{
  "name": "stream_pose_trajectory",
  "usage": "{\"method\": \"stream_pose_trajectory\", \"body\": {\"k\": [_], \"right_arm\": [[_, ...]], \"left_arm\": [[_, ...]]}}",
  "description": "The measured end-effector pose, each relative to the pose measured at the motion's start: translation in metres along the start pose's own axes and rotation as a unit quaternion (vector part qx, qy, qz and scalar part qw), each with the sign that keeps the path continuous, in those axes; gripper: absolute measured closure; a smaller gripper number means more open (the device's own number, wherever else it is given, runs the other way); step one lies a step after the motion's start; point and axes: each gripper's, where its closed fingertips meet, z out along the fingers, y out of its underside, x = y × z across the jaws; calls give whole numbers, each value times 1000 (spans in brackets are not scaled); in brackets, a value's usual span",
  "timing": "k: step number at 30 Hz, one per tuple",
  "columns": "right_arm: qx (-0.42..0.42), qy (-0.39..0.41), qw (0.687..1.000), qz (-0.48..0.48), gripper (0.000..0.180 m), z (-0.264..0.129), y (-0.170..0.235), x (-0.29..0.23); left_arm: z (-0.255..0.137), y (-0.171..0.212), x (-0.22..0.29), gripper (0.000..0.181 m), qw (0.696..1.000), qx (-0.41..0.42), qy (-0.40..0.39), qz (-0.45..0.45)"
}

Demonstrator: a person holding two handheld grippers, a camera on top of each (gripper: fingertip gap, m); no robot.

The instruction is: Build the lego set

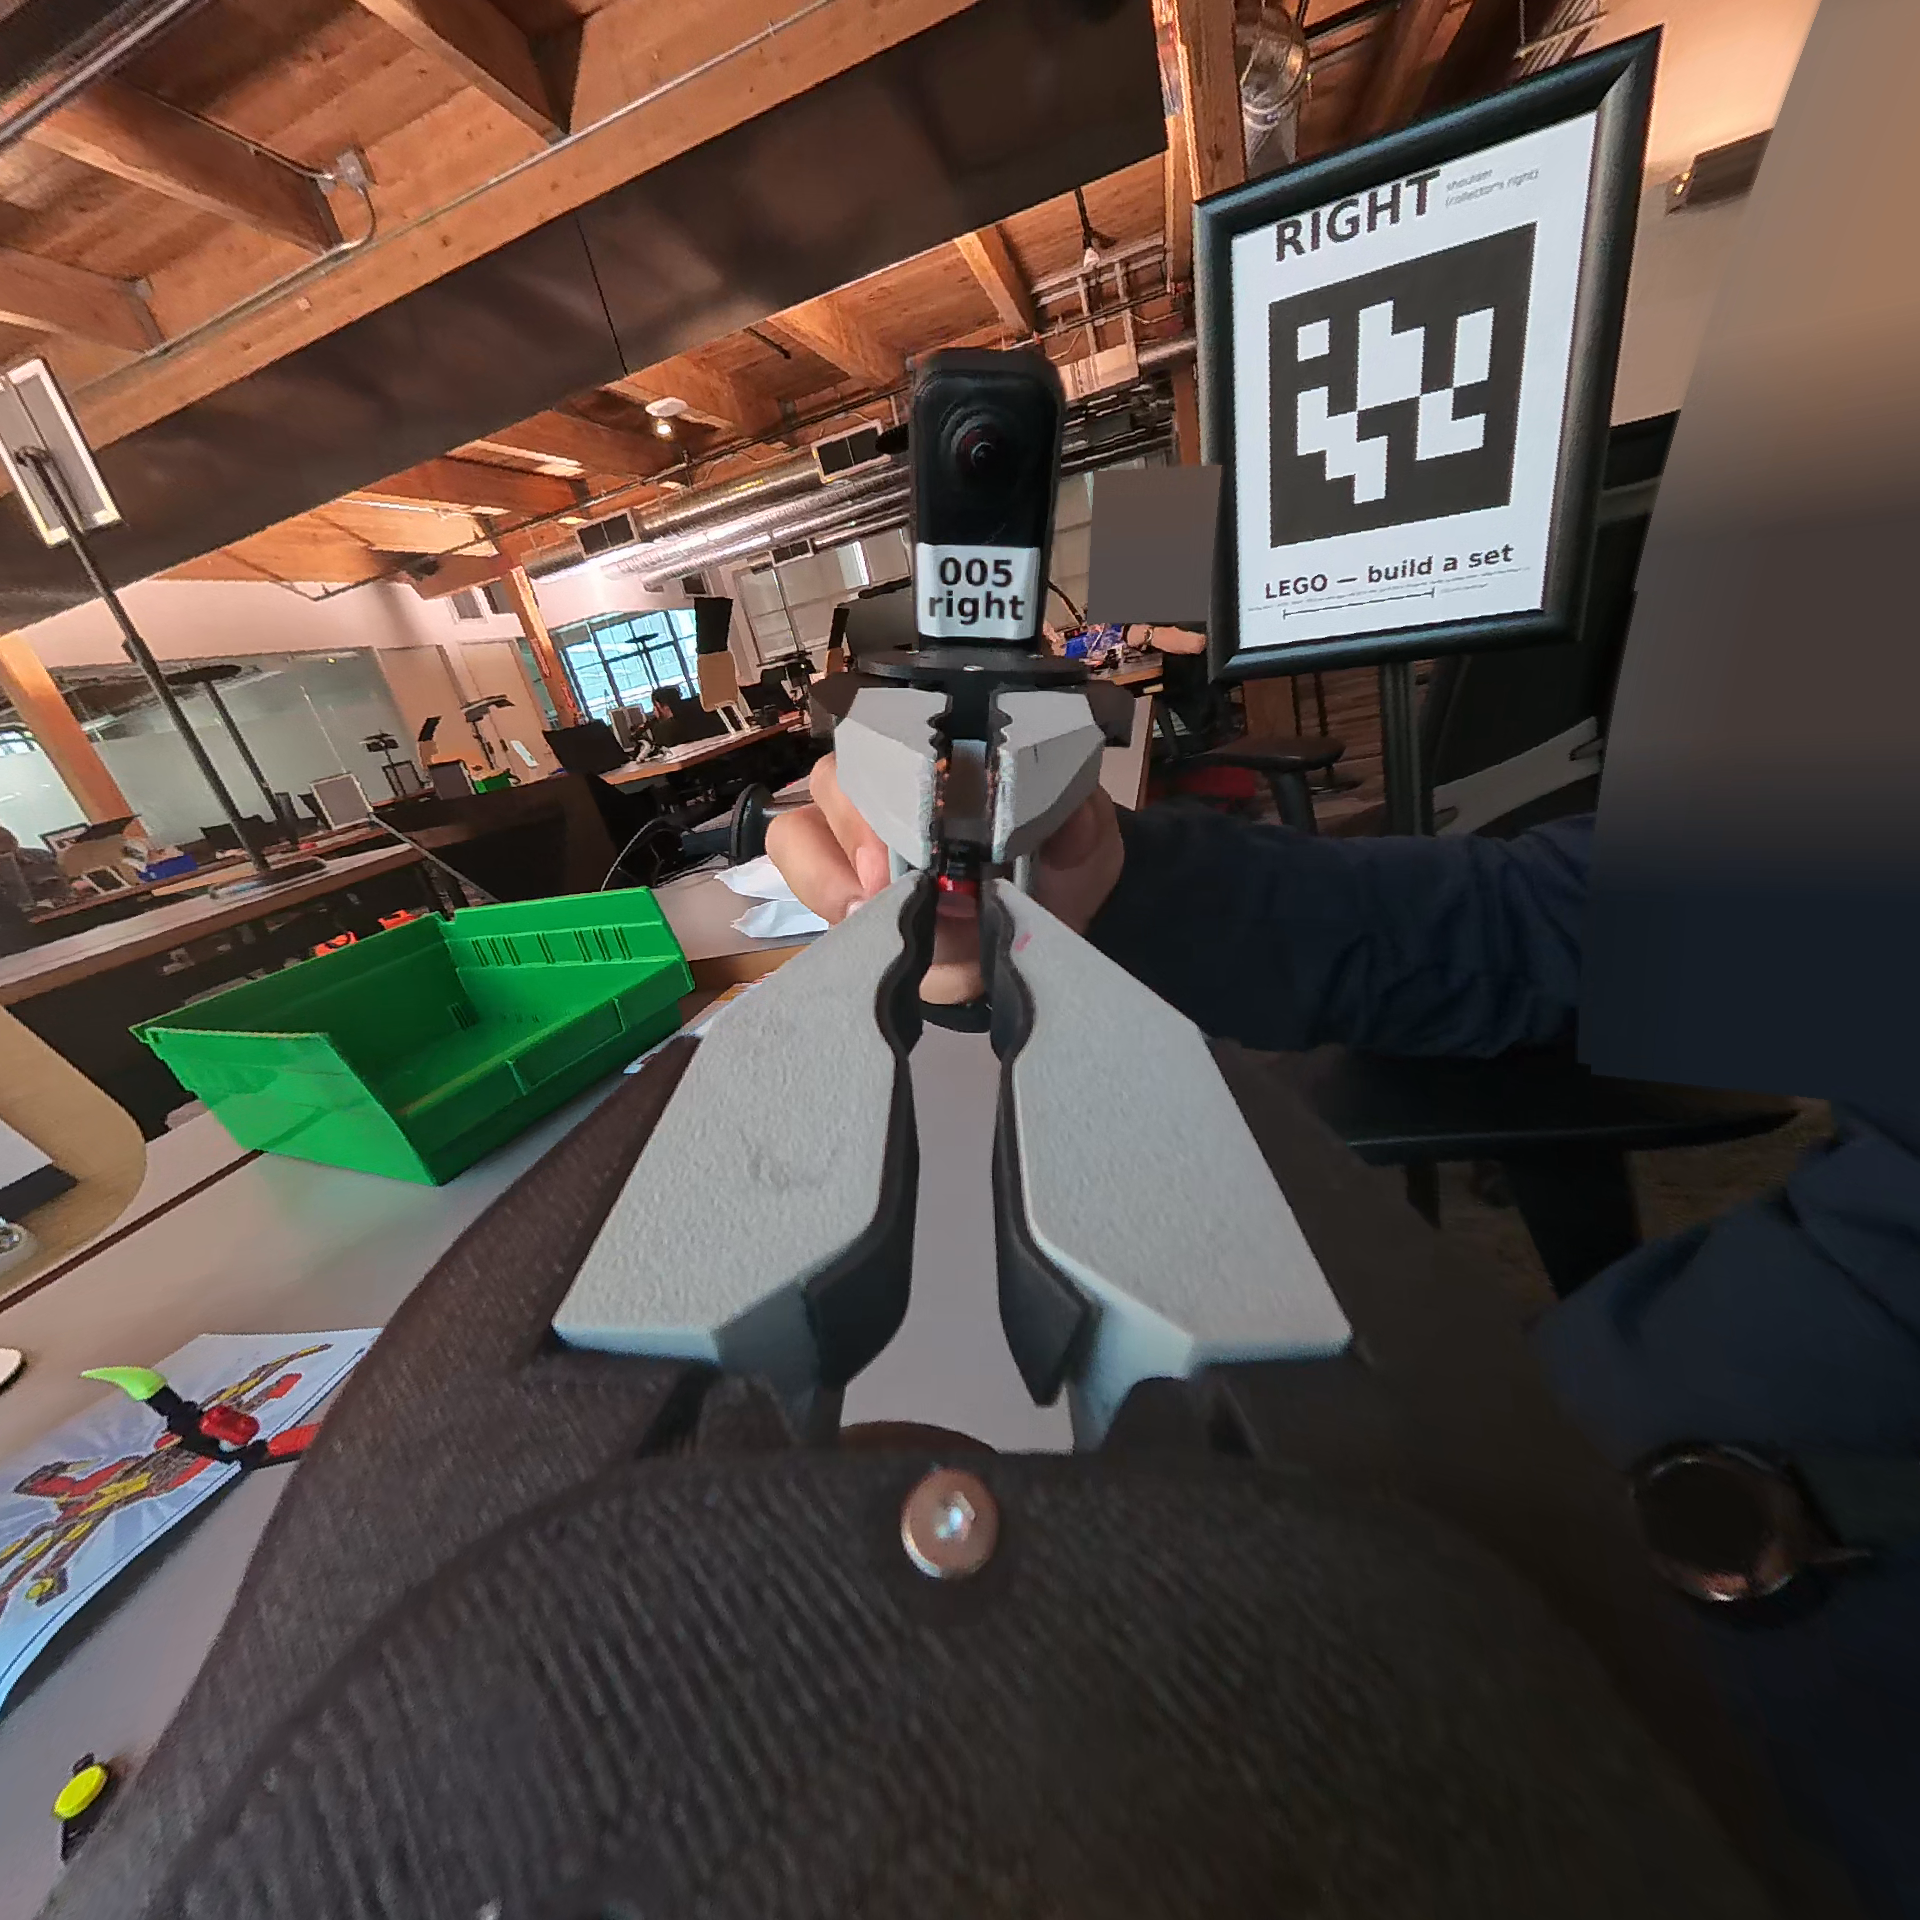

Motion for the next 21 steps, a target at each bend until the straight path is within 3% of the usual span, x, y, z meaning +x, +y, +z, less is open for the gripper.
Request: {"method": "stream_pose_trajectory", "body": {"k": [14, 21], "right_arm": [[-20, 13, 999, -49, 175, 4, 6, -1], [-1, 55, 997, -60, 175, 9, -1, 7]], "left_arm": [[1, 6, 1, 176, 1000, -8, -1, 2], [-3, -2, -7, 176, 999, -4, -49, 23]]}}
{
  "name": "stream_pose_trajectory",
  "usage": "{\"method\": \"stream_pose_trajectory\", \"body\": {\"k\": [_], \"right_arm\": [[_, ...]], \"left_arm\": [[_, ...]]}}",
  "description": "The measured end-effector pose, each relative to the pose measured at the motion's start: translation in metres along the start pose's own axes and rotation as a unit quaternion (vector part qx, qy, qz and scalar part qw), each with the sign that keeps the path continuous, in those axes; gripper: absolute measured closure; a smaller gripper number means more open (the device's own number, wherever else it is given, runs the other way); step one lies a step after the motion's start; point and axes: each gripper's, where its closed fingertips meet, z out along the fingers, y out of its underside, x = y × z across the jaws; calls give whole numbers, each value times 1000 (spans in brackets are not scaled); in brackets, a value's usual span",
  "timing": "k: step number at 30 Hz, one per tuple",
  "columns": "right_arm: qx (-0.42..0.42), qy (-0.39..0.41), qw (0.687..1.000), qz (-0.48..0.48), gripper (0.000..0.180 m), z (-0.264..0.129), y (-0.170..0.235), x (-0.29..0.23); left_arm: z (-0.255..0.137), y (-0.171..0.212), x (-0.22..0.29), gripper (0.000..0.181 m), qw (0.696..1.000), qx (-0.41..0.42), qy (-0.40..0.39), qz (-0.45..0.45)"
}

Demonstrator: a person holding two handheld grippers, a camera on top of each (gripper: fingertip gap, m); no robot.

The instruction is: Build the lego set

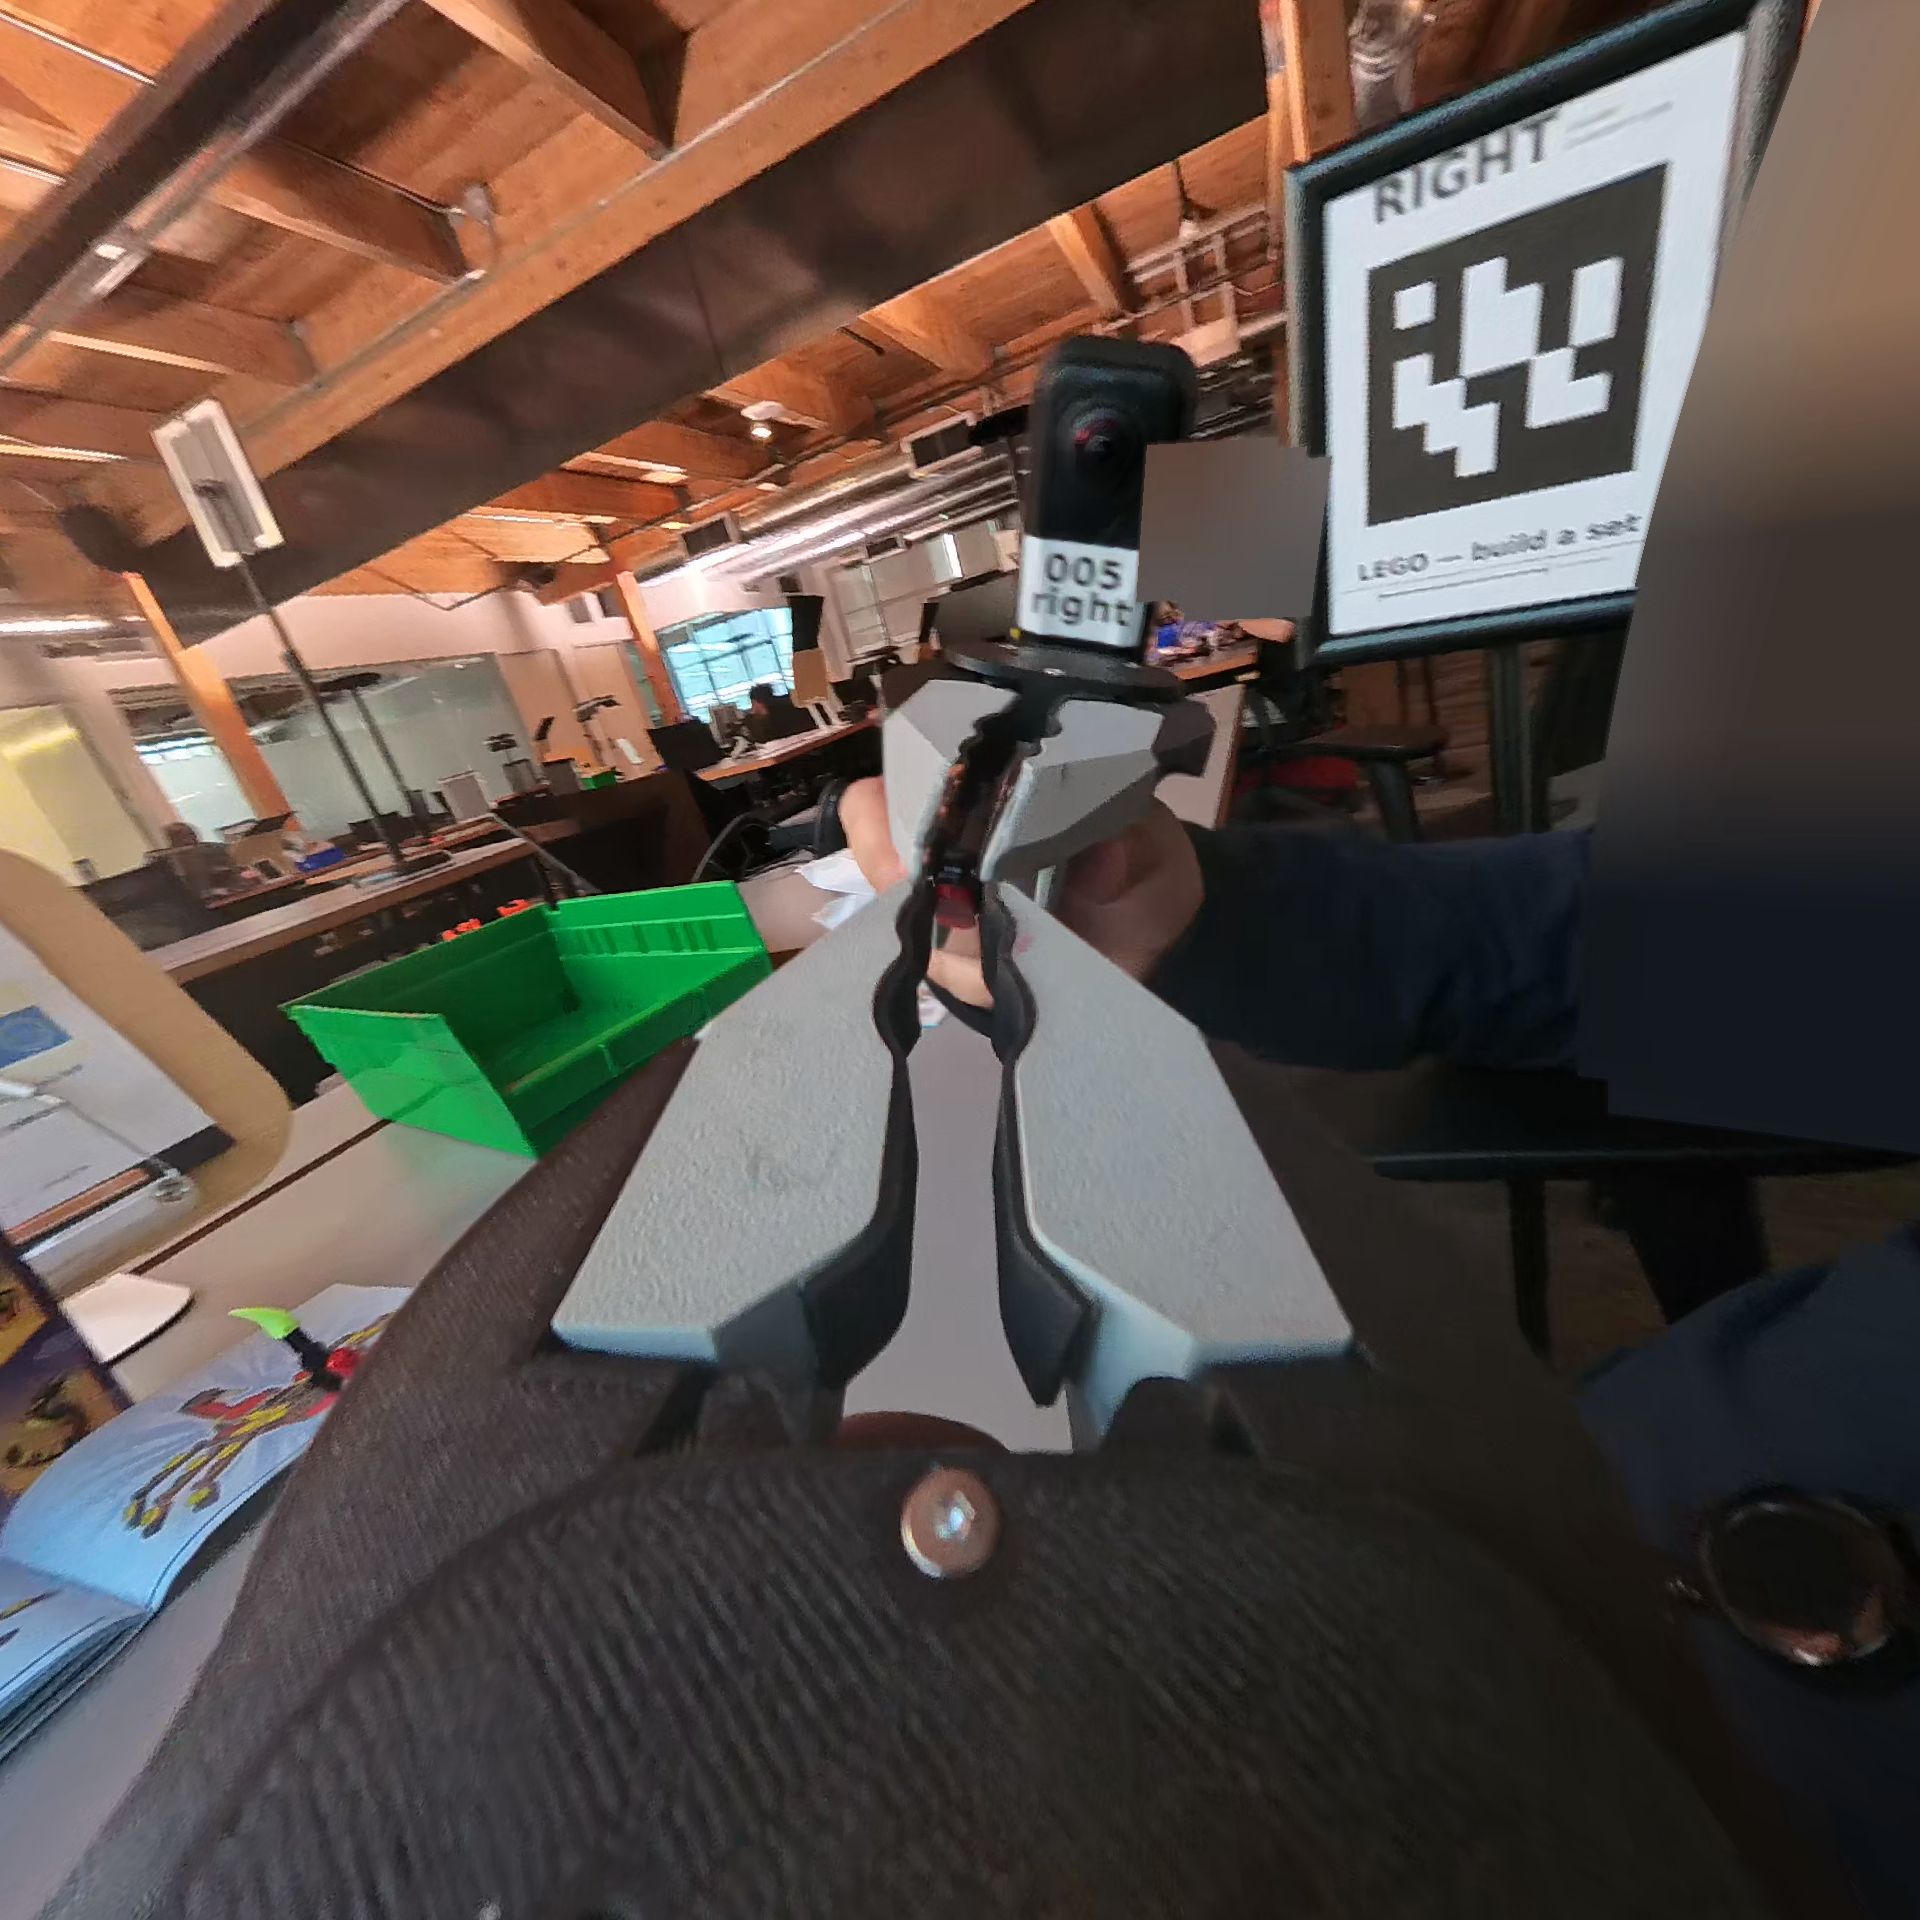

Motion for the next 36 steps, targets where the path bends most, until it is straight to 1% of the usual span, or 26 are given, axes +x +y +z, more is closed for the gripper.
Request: {"method": "stream_pose_trajectory", "body": {"k": [3, 5, 8, 11, 16, 20, 22, 24, 27, 29, 31, 34, 36], "right_arm": [[36, 38, 999, -4, 176, 4, -11, 5], [67, 59, 996, 11, 176, 6, -19, 9], [131, 75, 987, 62, 177, 8, -32, 17], [178, 83, 974, 116, 177, 11, -42, 27], [241, 74, 950, 186, 177, 17, -54, 33], [266, 57, 936, 222, 177, 17, -58, 32], [264, 51, 937, 225, 177, 16, -57, 31], [255, 44, 938, 230, 177, 15, -55, 31], [242, 49, 941, 231, 177, 14, -53, 34], [238, 45, 939, 244, 177, 14, -53, 34], [231, 41, 938, 255, 177, 14, -51, 35], [213, 32, 934, 284, 178, 14, -45, 39], [193, 31, 934, 300, 178, 17, -35, 41]], "left_arm": [[-3, -12, -4, 176, 998, 23, -17, -47], [-4, -19, -6, 176, 996, 43, -23, -79], [-4, -33, -11, 176, 986, 81, -15, -143], [-7, -44, -18, 176, 976, 118, -8, -184], [-13, -58, -24, 176, 969, 143, 1, -199], [-14, -62, -22, 176, 971, 150, 4, -187], [-13, -61, -21, 176, 977, 142, 8, -158], [-12, -59, -21, 175, 987, 115, 5, -115], [-13, -59, -24, 174, 996, 81, -30, -21], [-15, -60, -23, 173, 994, 65, -55, 66], [-14, -57, -23, 171, 988, 33, -68, 132], [-15, -54, -29, 169, 981, -2, -76, 180], [-18, -56, -32, 168, 978, -1, -77, 192]]}}
